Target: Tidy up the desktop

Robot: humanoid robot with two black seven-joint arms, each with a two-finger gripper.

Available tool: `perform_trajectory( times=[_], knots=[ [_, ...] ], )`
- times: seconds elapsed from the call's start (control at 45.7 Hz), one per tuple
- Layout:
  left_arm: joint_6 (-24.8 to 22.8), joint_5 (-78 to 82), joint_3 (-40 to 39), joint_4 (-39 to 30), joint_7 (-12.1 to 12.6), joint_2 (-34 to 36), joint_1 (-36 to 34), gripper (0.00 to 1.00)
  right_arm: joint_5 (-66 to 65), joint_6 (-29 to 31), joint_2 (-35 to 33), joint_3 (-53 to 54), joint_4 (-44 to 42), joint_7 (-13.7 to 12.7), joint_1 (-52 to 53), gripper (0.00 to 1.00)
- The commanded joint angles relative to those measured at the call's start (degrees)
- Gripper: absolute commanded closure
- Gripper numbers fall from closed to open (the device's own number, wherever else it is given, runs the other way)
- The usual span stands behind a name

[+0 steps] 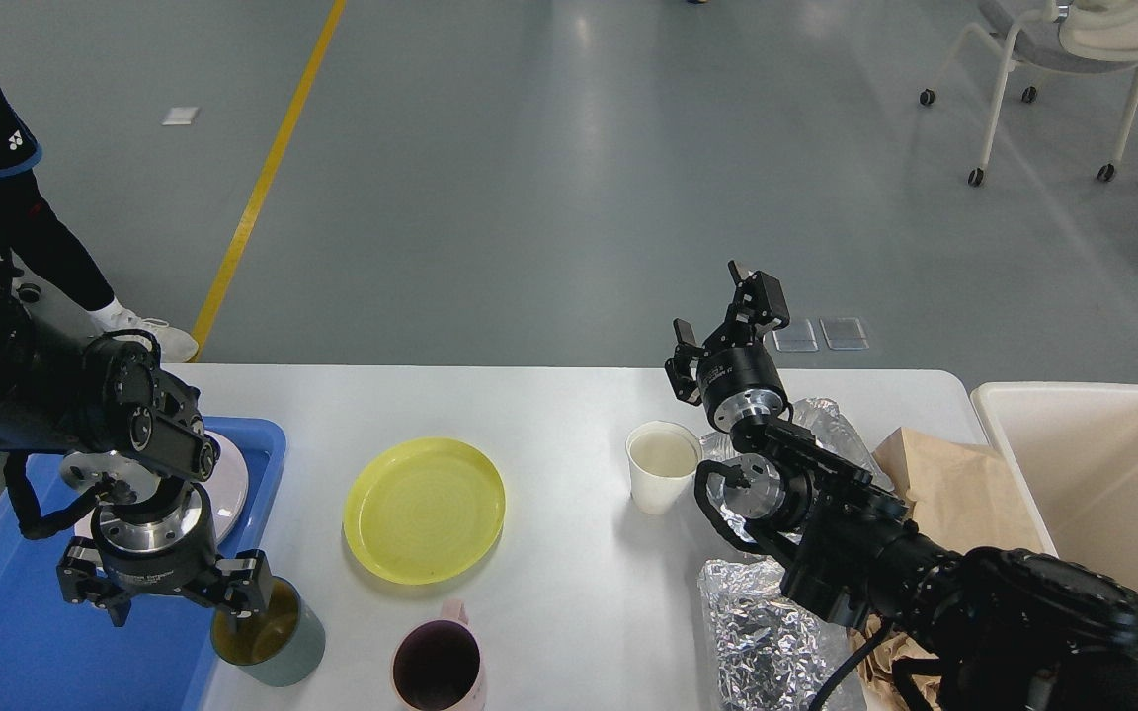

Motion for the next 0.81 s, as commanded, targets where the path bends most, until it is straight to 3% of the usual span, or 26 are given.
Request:
perform_trajectory(
  times=[0.0,0.153,0.394,0.678,0.787],
  knots=[
    [4.13,-0.05,-0.36,-0.03,0.03,-1.59,2.2,0.04,0.0,-0.01,0.0,0.02,0.06,0.0,0.0,0.0],
    [11.17,-0.84,-2.12,-0.03,0.2,-3.44,6.25,0.04,0.0,-0.01,0.0,0.02,0.05,0.0,0.0,0.0],
    [18.9,-3.21,-4.85,0.15,4.33,-4.41,9.15,0.05,0.0,-0.01,0.0,0.02,0.06,0.0,0.0,0.0],
    [19.97,-3.21,-4.41,0.15,4.42,-4.41,11.08,0.3,0.0,-0.01,0.0,0.02,0.14,0.0,0.0,0.0],
    [20.05,-3.21,-4.41,0.15,4.33,-4.41,12.23,0.31,0.0,-0.01,0.0,-0.06,0.14,0.0,0.0,0.0]
  ],
)
